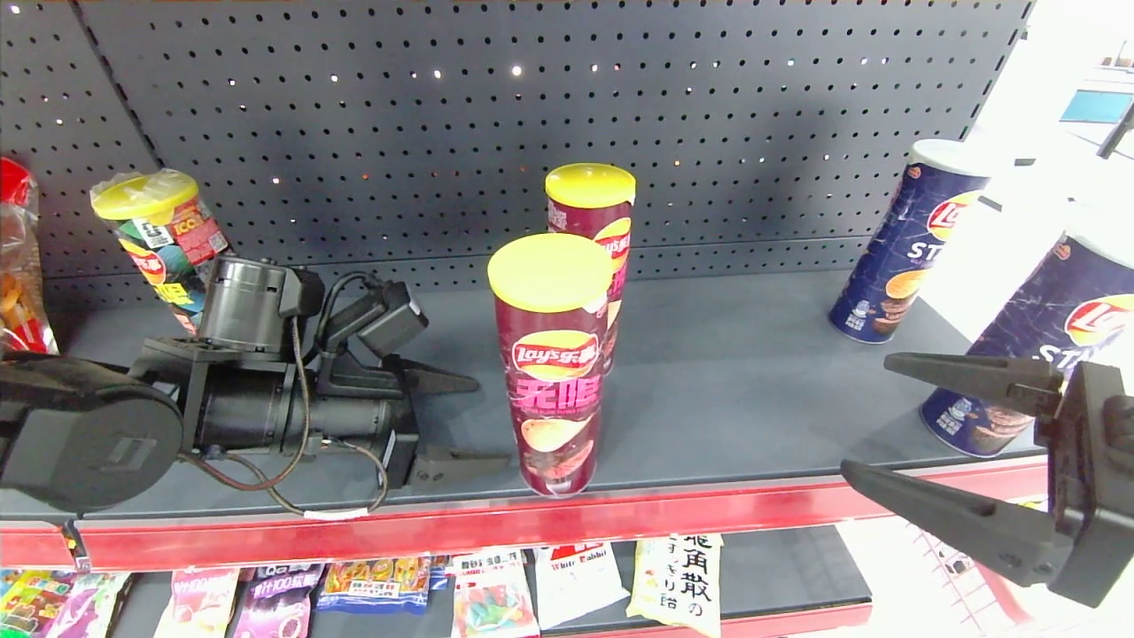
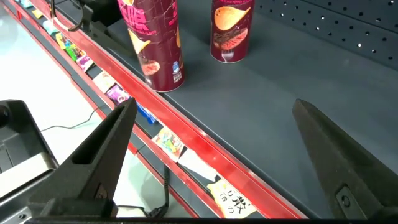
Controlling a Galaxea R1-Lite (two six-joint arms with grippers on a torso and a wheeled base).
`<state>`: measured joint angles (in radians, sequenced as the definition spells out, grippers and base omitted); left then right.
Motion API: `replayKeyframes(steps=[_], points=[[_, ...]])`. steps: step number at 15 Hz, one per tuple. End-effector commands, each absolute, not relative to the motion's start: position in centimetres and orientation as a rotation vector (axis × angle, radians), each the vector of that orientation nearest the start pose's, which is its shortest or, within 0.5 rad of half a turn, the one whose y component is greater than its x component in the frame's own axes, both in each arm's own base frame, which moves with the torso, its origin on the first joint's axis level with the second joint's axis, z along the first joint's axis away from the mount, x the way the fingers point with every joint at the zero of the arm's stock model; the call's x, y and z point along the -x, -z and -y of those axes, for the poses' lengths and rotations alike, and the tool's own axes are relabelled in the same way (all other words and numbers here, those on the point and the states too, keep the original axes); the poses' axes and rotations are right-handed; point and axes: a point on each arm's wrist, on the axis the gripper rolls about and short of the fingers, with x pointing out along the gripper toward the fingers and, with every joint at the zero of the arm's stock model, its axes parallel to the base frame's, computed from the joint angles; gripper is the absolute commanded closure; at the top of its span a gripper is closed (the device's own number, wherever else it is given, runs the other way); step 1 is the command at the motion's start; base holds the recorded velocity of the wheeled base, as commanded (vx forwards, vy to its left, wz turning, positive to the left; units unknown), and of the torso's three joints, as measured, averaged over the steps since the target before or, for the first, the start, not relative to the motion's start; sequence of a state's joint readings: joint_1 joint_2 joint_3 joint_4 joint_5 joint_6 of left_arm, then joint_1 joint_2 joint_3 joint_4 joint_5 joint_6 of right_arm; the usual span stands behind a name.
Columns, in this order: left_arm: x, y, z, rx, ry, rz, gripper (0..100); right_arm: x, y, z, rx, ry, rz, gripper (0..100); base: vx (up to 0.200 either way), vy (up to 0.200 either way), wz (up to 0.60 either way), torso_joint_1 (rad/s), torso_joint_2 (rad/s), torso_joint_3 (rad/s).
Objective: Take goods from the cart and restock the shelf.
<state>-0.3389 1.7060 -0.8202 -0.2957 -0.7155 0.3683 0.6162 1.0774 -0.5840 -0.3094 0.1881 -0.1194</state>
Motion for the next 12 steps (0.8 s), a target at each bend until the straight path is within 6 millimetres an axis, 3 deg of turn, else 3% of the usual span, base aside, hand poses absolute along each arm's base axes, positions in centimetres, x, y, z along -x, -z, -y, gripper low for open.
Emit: replayKeyframes(steps=[1,12], points=[[-27.0,-15.7,10.8,-0.209,1.104,-0.407,0,-11.8,-22.9,-8.9,0.153,-0.813,-0.137,0,0.000,0.000,0.00,0.000,0.00,0.000],[-28.2,-15.4,12.0,-0.217,1.123,-0.405,0,-11.8,-23.1,-8.9,0.150,-0.813,-0.131,0,0.000,0.000,0.00,0.000,0.00,0.000]])
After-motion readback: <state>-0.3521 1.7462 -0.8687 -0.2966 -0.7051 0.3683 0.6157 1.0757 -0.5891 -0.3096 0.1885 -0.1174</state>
